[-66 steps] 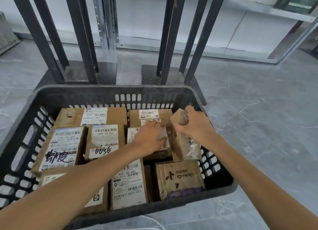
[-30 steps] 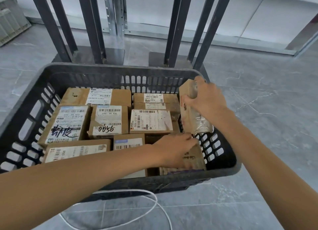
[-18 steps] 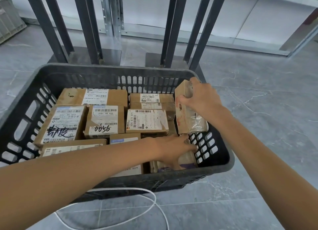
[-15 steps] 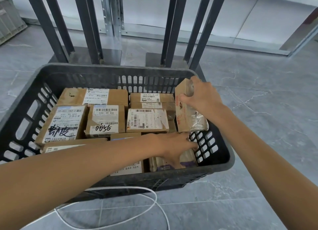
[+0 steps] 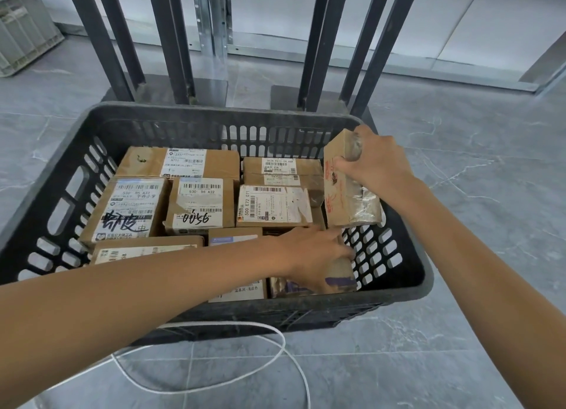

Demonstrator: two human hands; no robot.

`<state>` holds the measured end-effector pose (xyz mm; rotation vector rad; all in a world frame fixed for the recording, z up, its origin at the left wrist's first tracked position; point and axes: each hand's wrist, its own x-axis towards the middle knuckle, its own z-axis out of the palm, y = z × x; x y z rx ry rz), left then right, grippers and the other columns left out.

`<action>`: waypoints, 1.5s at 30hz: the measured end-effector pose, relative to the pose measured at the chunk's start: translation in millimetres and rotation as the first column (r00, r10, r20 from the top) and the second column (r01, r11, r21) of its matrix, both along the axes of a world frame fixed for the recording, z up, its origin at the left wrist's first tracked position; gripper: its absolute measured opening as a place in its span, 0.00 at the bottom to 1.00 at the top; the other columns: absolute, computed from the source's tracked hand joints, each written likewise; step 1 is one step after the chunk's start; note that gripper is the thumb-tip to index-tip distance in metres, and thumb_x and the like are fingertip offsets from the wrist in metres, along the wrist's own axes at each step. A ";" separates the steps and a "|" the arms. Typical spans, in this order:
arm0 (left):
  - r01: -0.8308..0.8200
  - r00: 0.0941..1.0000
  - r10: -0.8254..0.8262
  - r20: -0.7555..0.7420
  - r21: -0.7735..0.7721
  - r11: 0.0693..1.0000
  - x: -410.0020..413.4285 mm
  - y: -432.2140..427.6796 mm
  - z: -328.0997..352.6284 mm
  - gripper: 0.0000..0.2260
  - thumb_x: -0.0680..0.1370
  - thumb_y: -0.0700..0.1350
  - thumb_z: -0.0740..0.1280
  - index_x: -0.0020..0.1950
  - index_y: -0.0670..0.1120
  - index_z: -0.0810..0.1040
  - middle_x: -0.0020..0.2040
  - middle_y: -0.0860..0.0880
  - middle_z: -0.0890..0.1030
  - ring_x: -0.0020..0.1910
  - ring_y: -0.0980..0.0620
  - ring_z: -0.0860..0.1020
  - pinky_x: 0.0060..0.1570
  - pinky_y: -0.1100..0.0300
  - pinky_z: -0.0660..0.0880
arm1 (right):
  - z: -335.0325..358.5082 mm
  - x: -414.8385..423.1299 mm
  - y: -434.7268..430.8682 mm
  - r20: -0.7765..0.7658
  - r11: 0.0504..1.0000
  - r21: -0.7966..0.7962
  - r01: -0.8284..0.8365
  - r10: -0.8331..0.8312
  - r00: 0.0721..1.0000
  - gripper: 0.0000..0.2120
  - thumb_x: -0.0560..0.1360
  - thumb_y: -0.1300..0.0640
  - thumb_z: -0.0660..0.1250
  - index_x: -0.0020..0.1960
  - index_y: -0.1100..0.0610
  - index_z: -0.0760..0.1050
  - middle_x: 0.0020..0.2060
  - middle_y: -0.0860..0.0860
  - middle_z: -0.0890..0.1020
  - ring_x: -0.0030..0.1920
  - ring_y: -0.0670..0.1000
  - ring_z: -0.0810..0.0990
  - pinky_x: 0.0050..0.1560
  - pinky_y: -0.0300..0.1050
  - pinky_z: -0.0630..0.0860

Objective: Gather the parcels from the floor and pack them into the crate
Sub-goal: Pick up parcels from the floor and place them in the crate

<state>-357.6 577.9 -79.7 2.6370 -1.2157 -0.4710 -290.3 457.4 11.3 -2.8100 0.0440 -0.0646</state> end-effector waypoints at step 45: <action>-0.029 0.998 0.035 0.054 -0.095 0.995 -9.9 32.7 -15.3 0.33 0.73 0.66 0.63 0.72 0.61 0.50 0.64 0.44 0.64 0.62 0.45 0.65 0.61 0.49 0.68 | -32.3 2.7 7.6 -0.201 0.813 -0.498 -0.301 0.230 0.952 0.24 0.71 0.41 0.67 0.57 0.60 0.75 0.61 0.57 0.68 0.43 0.54 0.74 0.42 0.46 0.74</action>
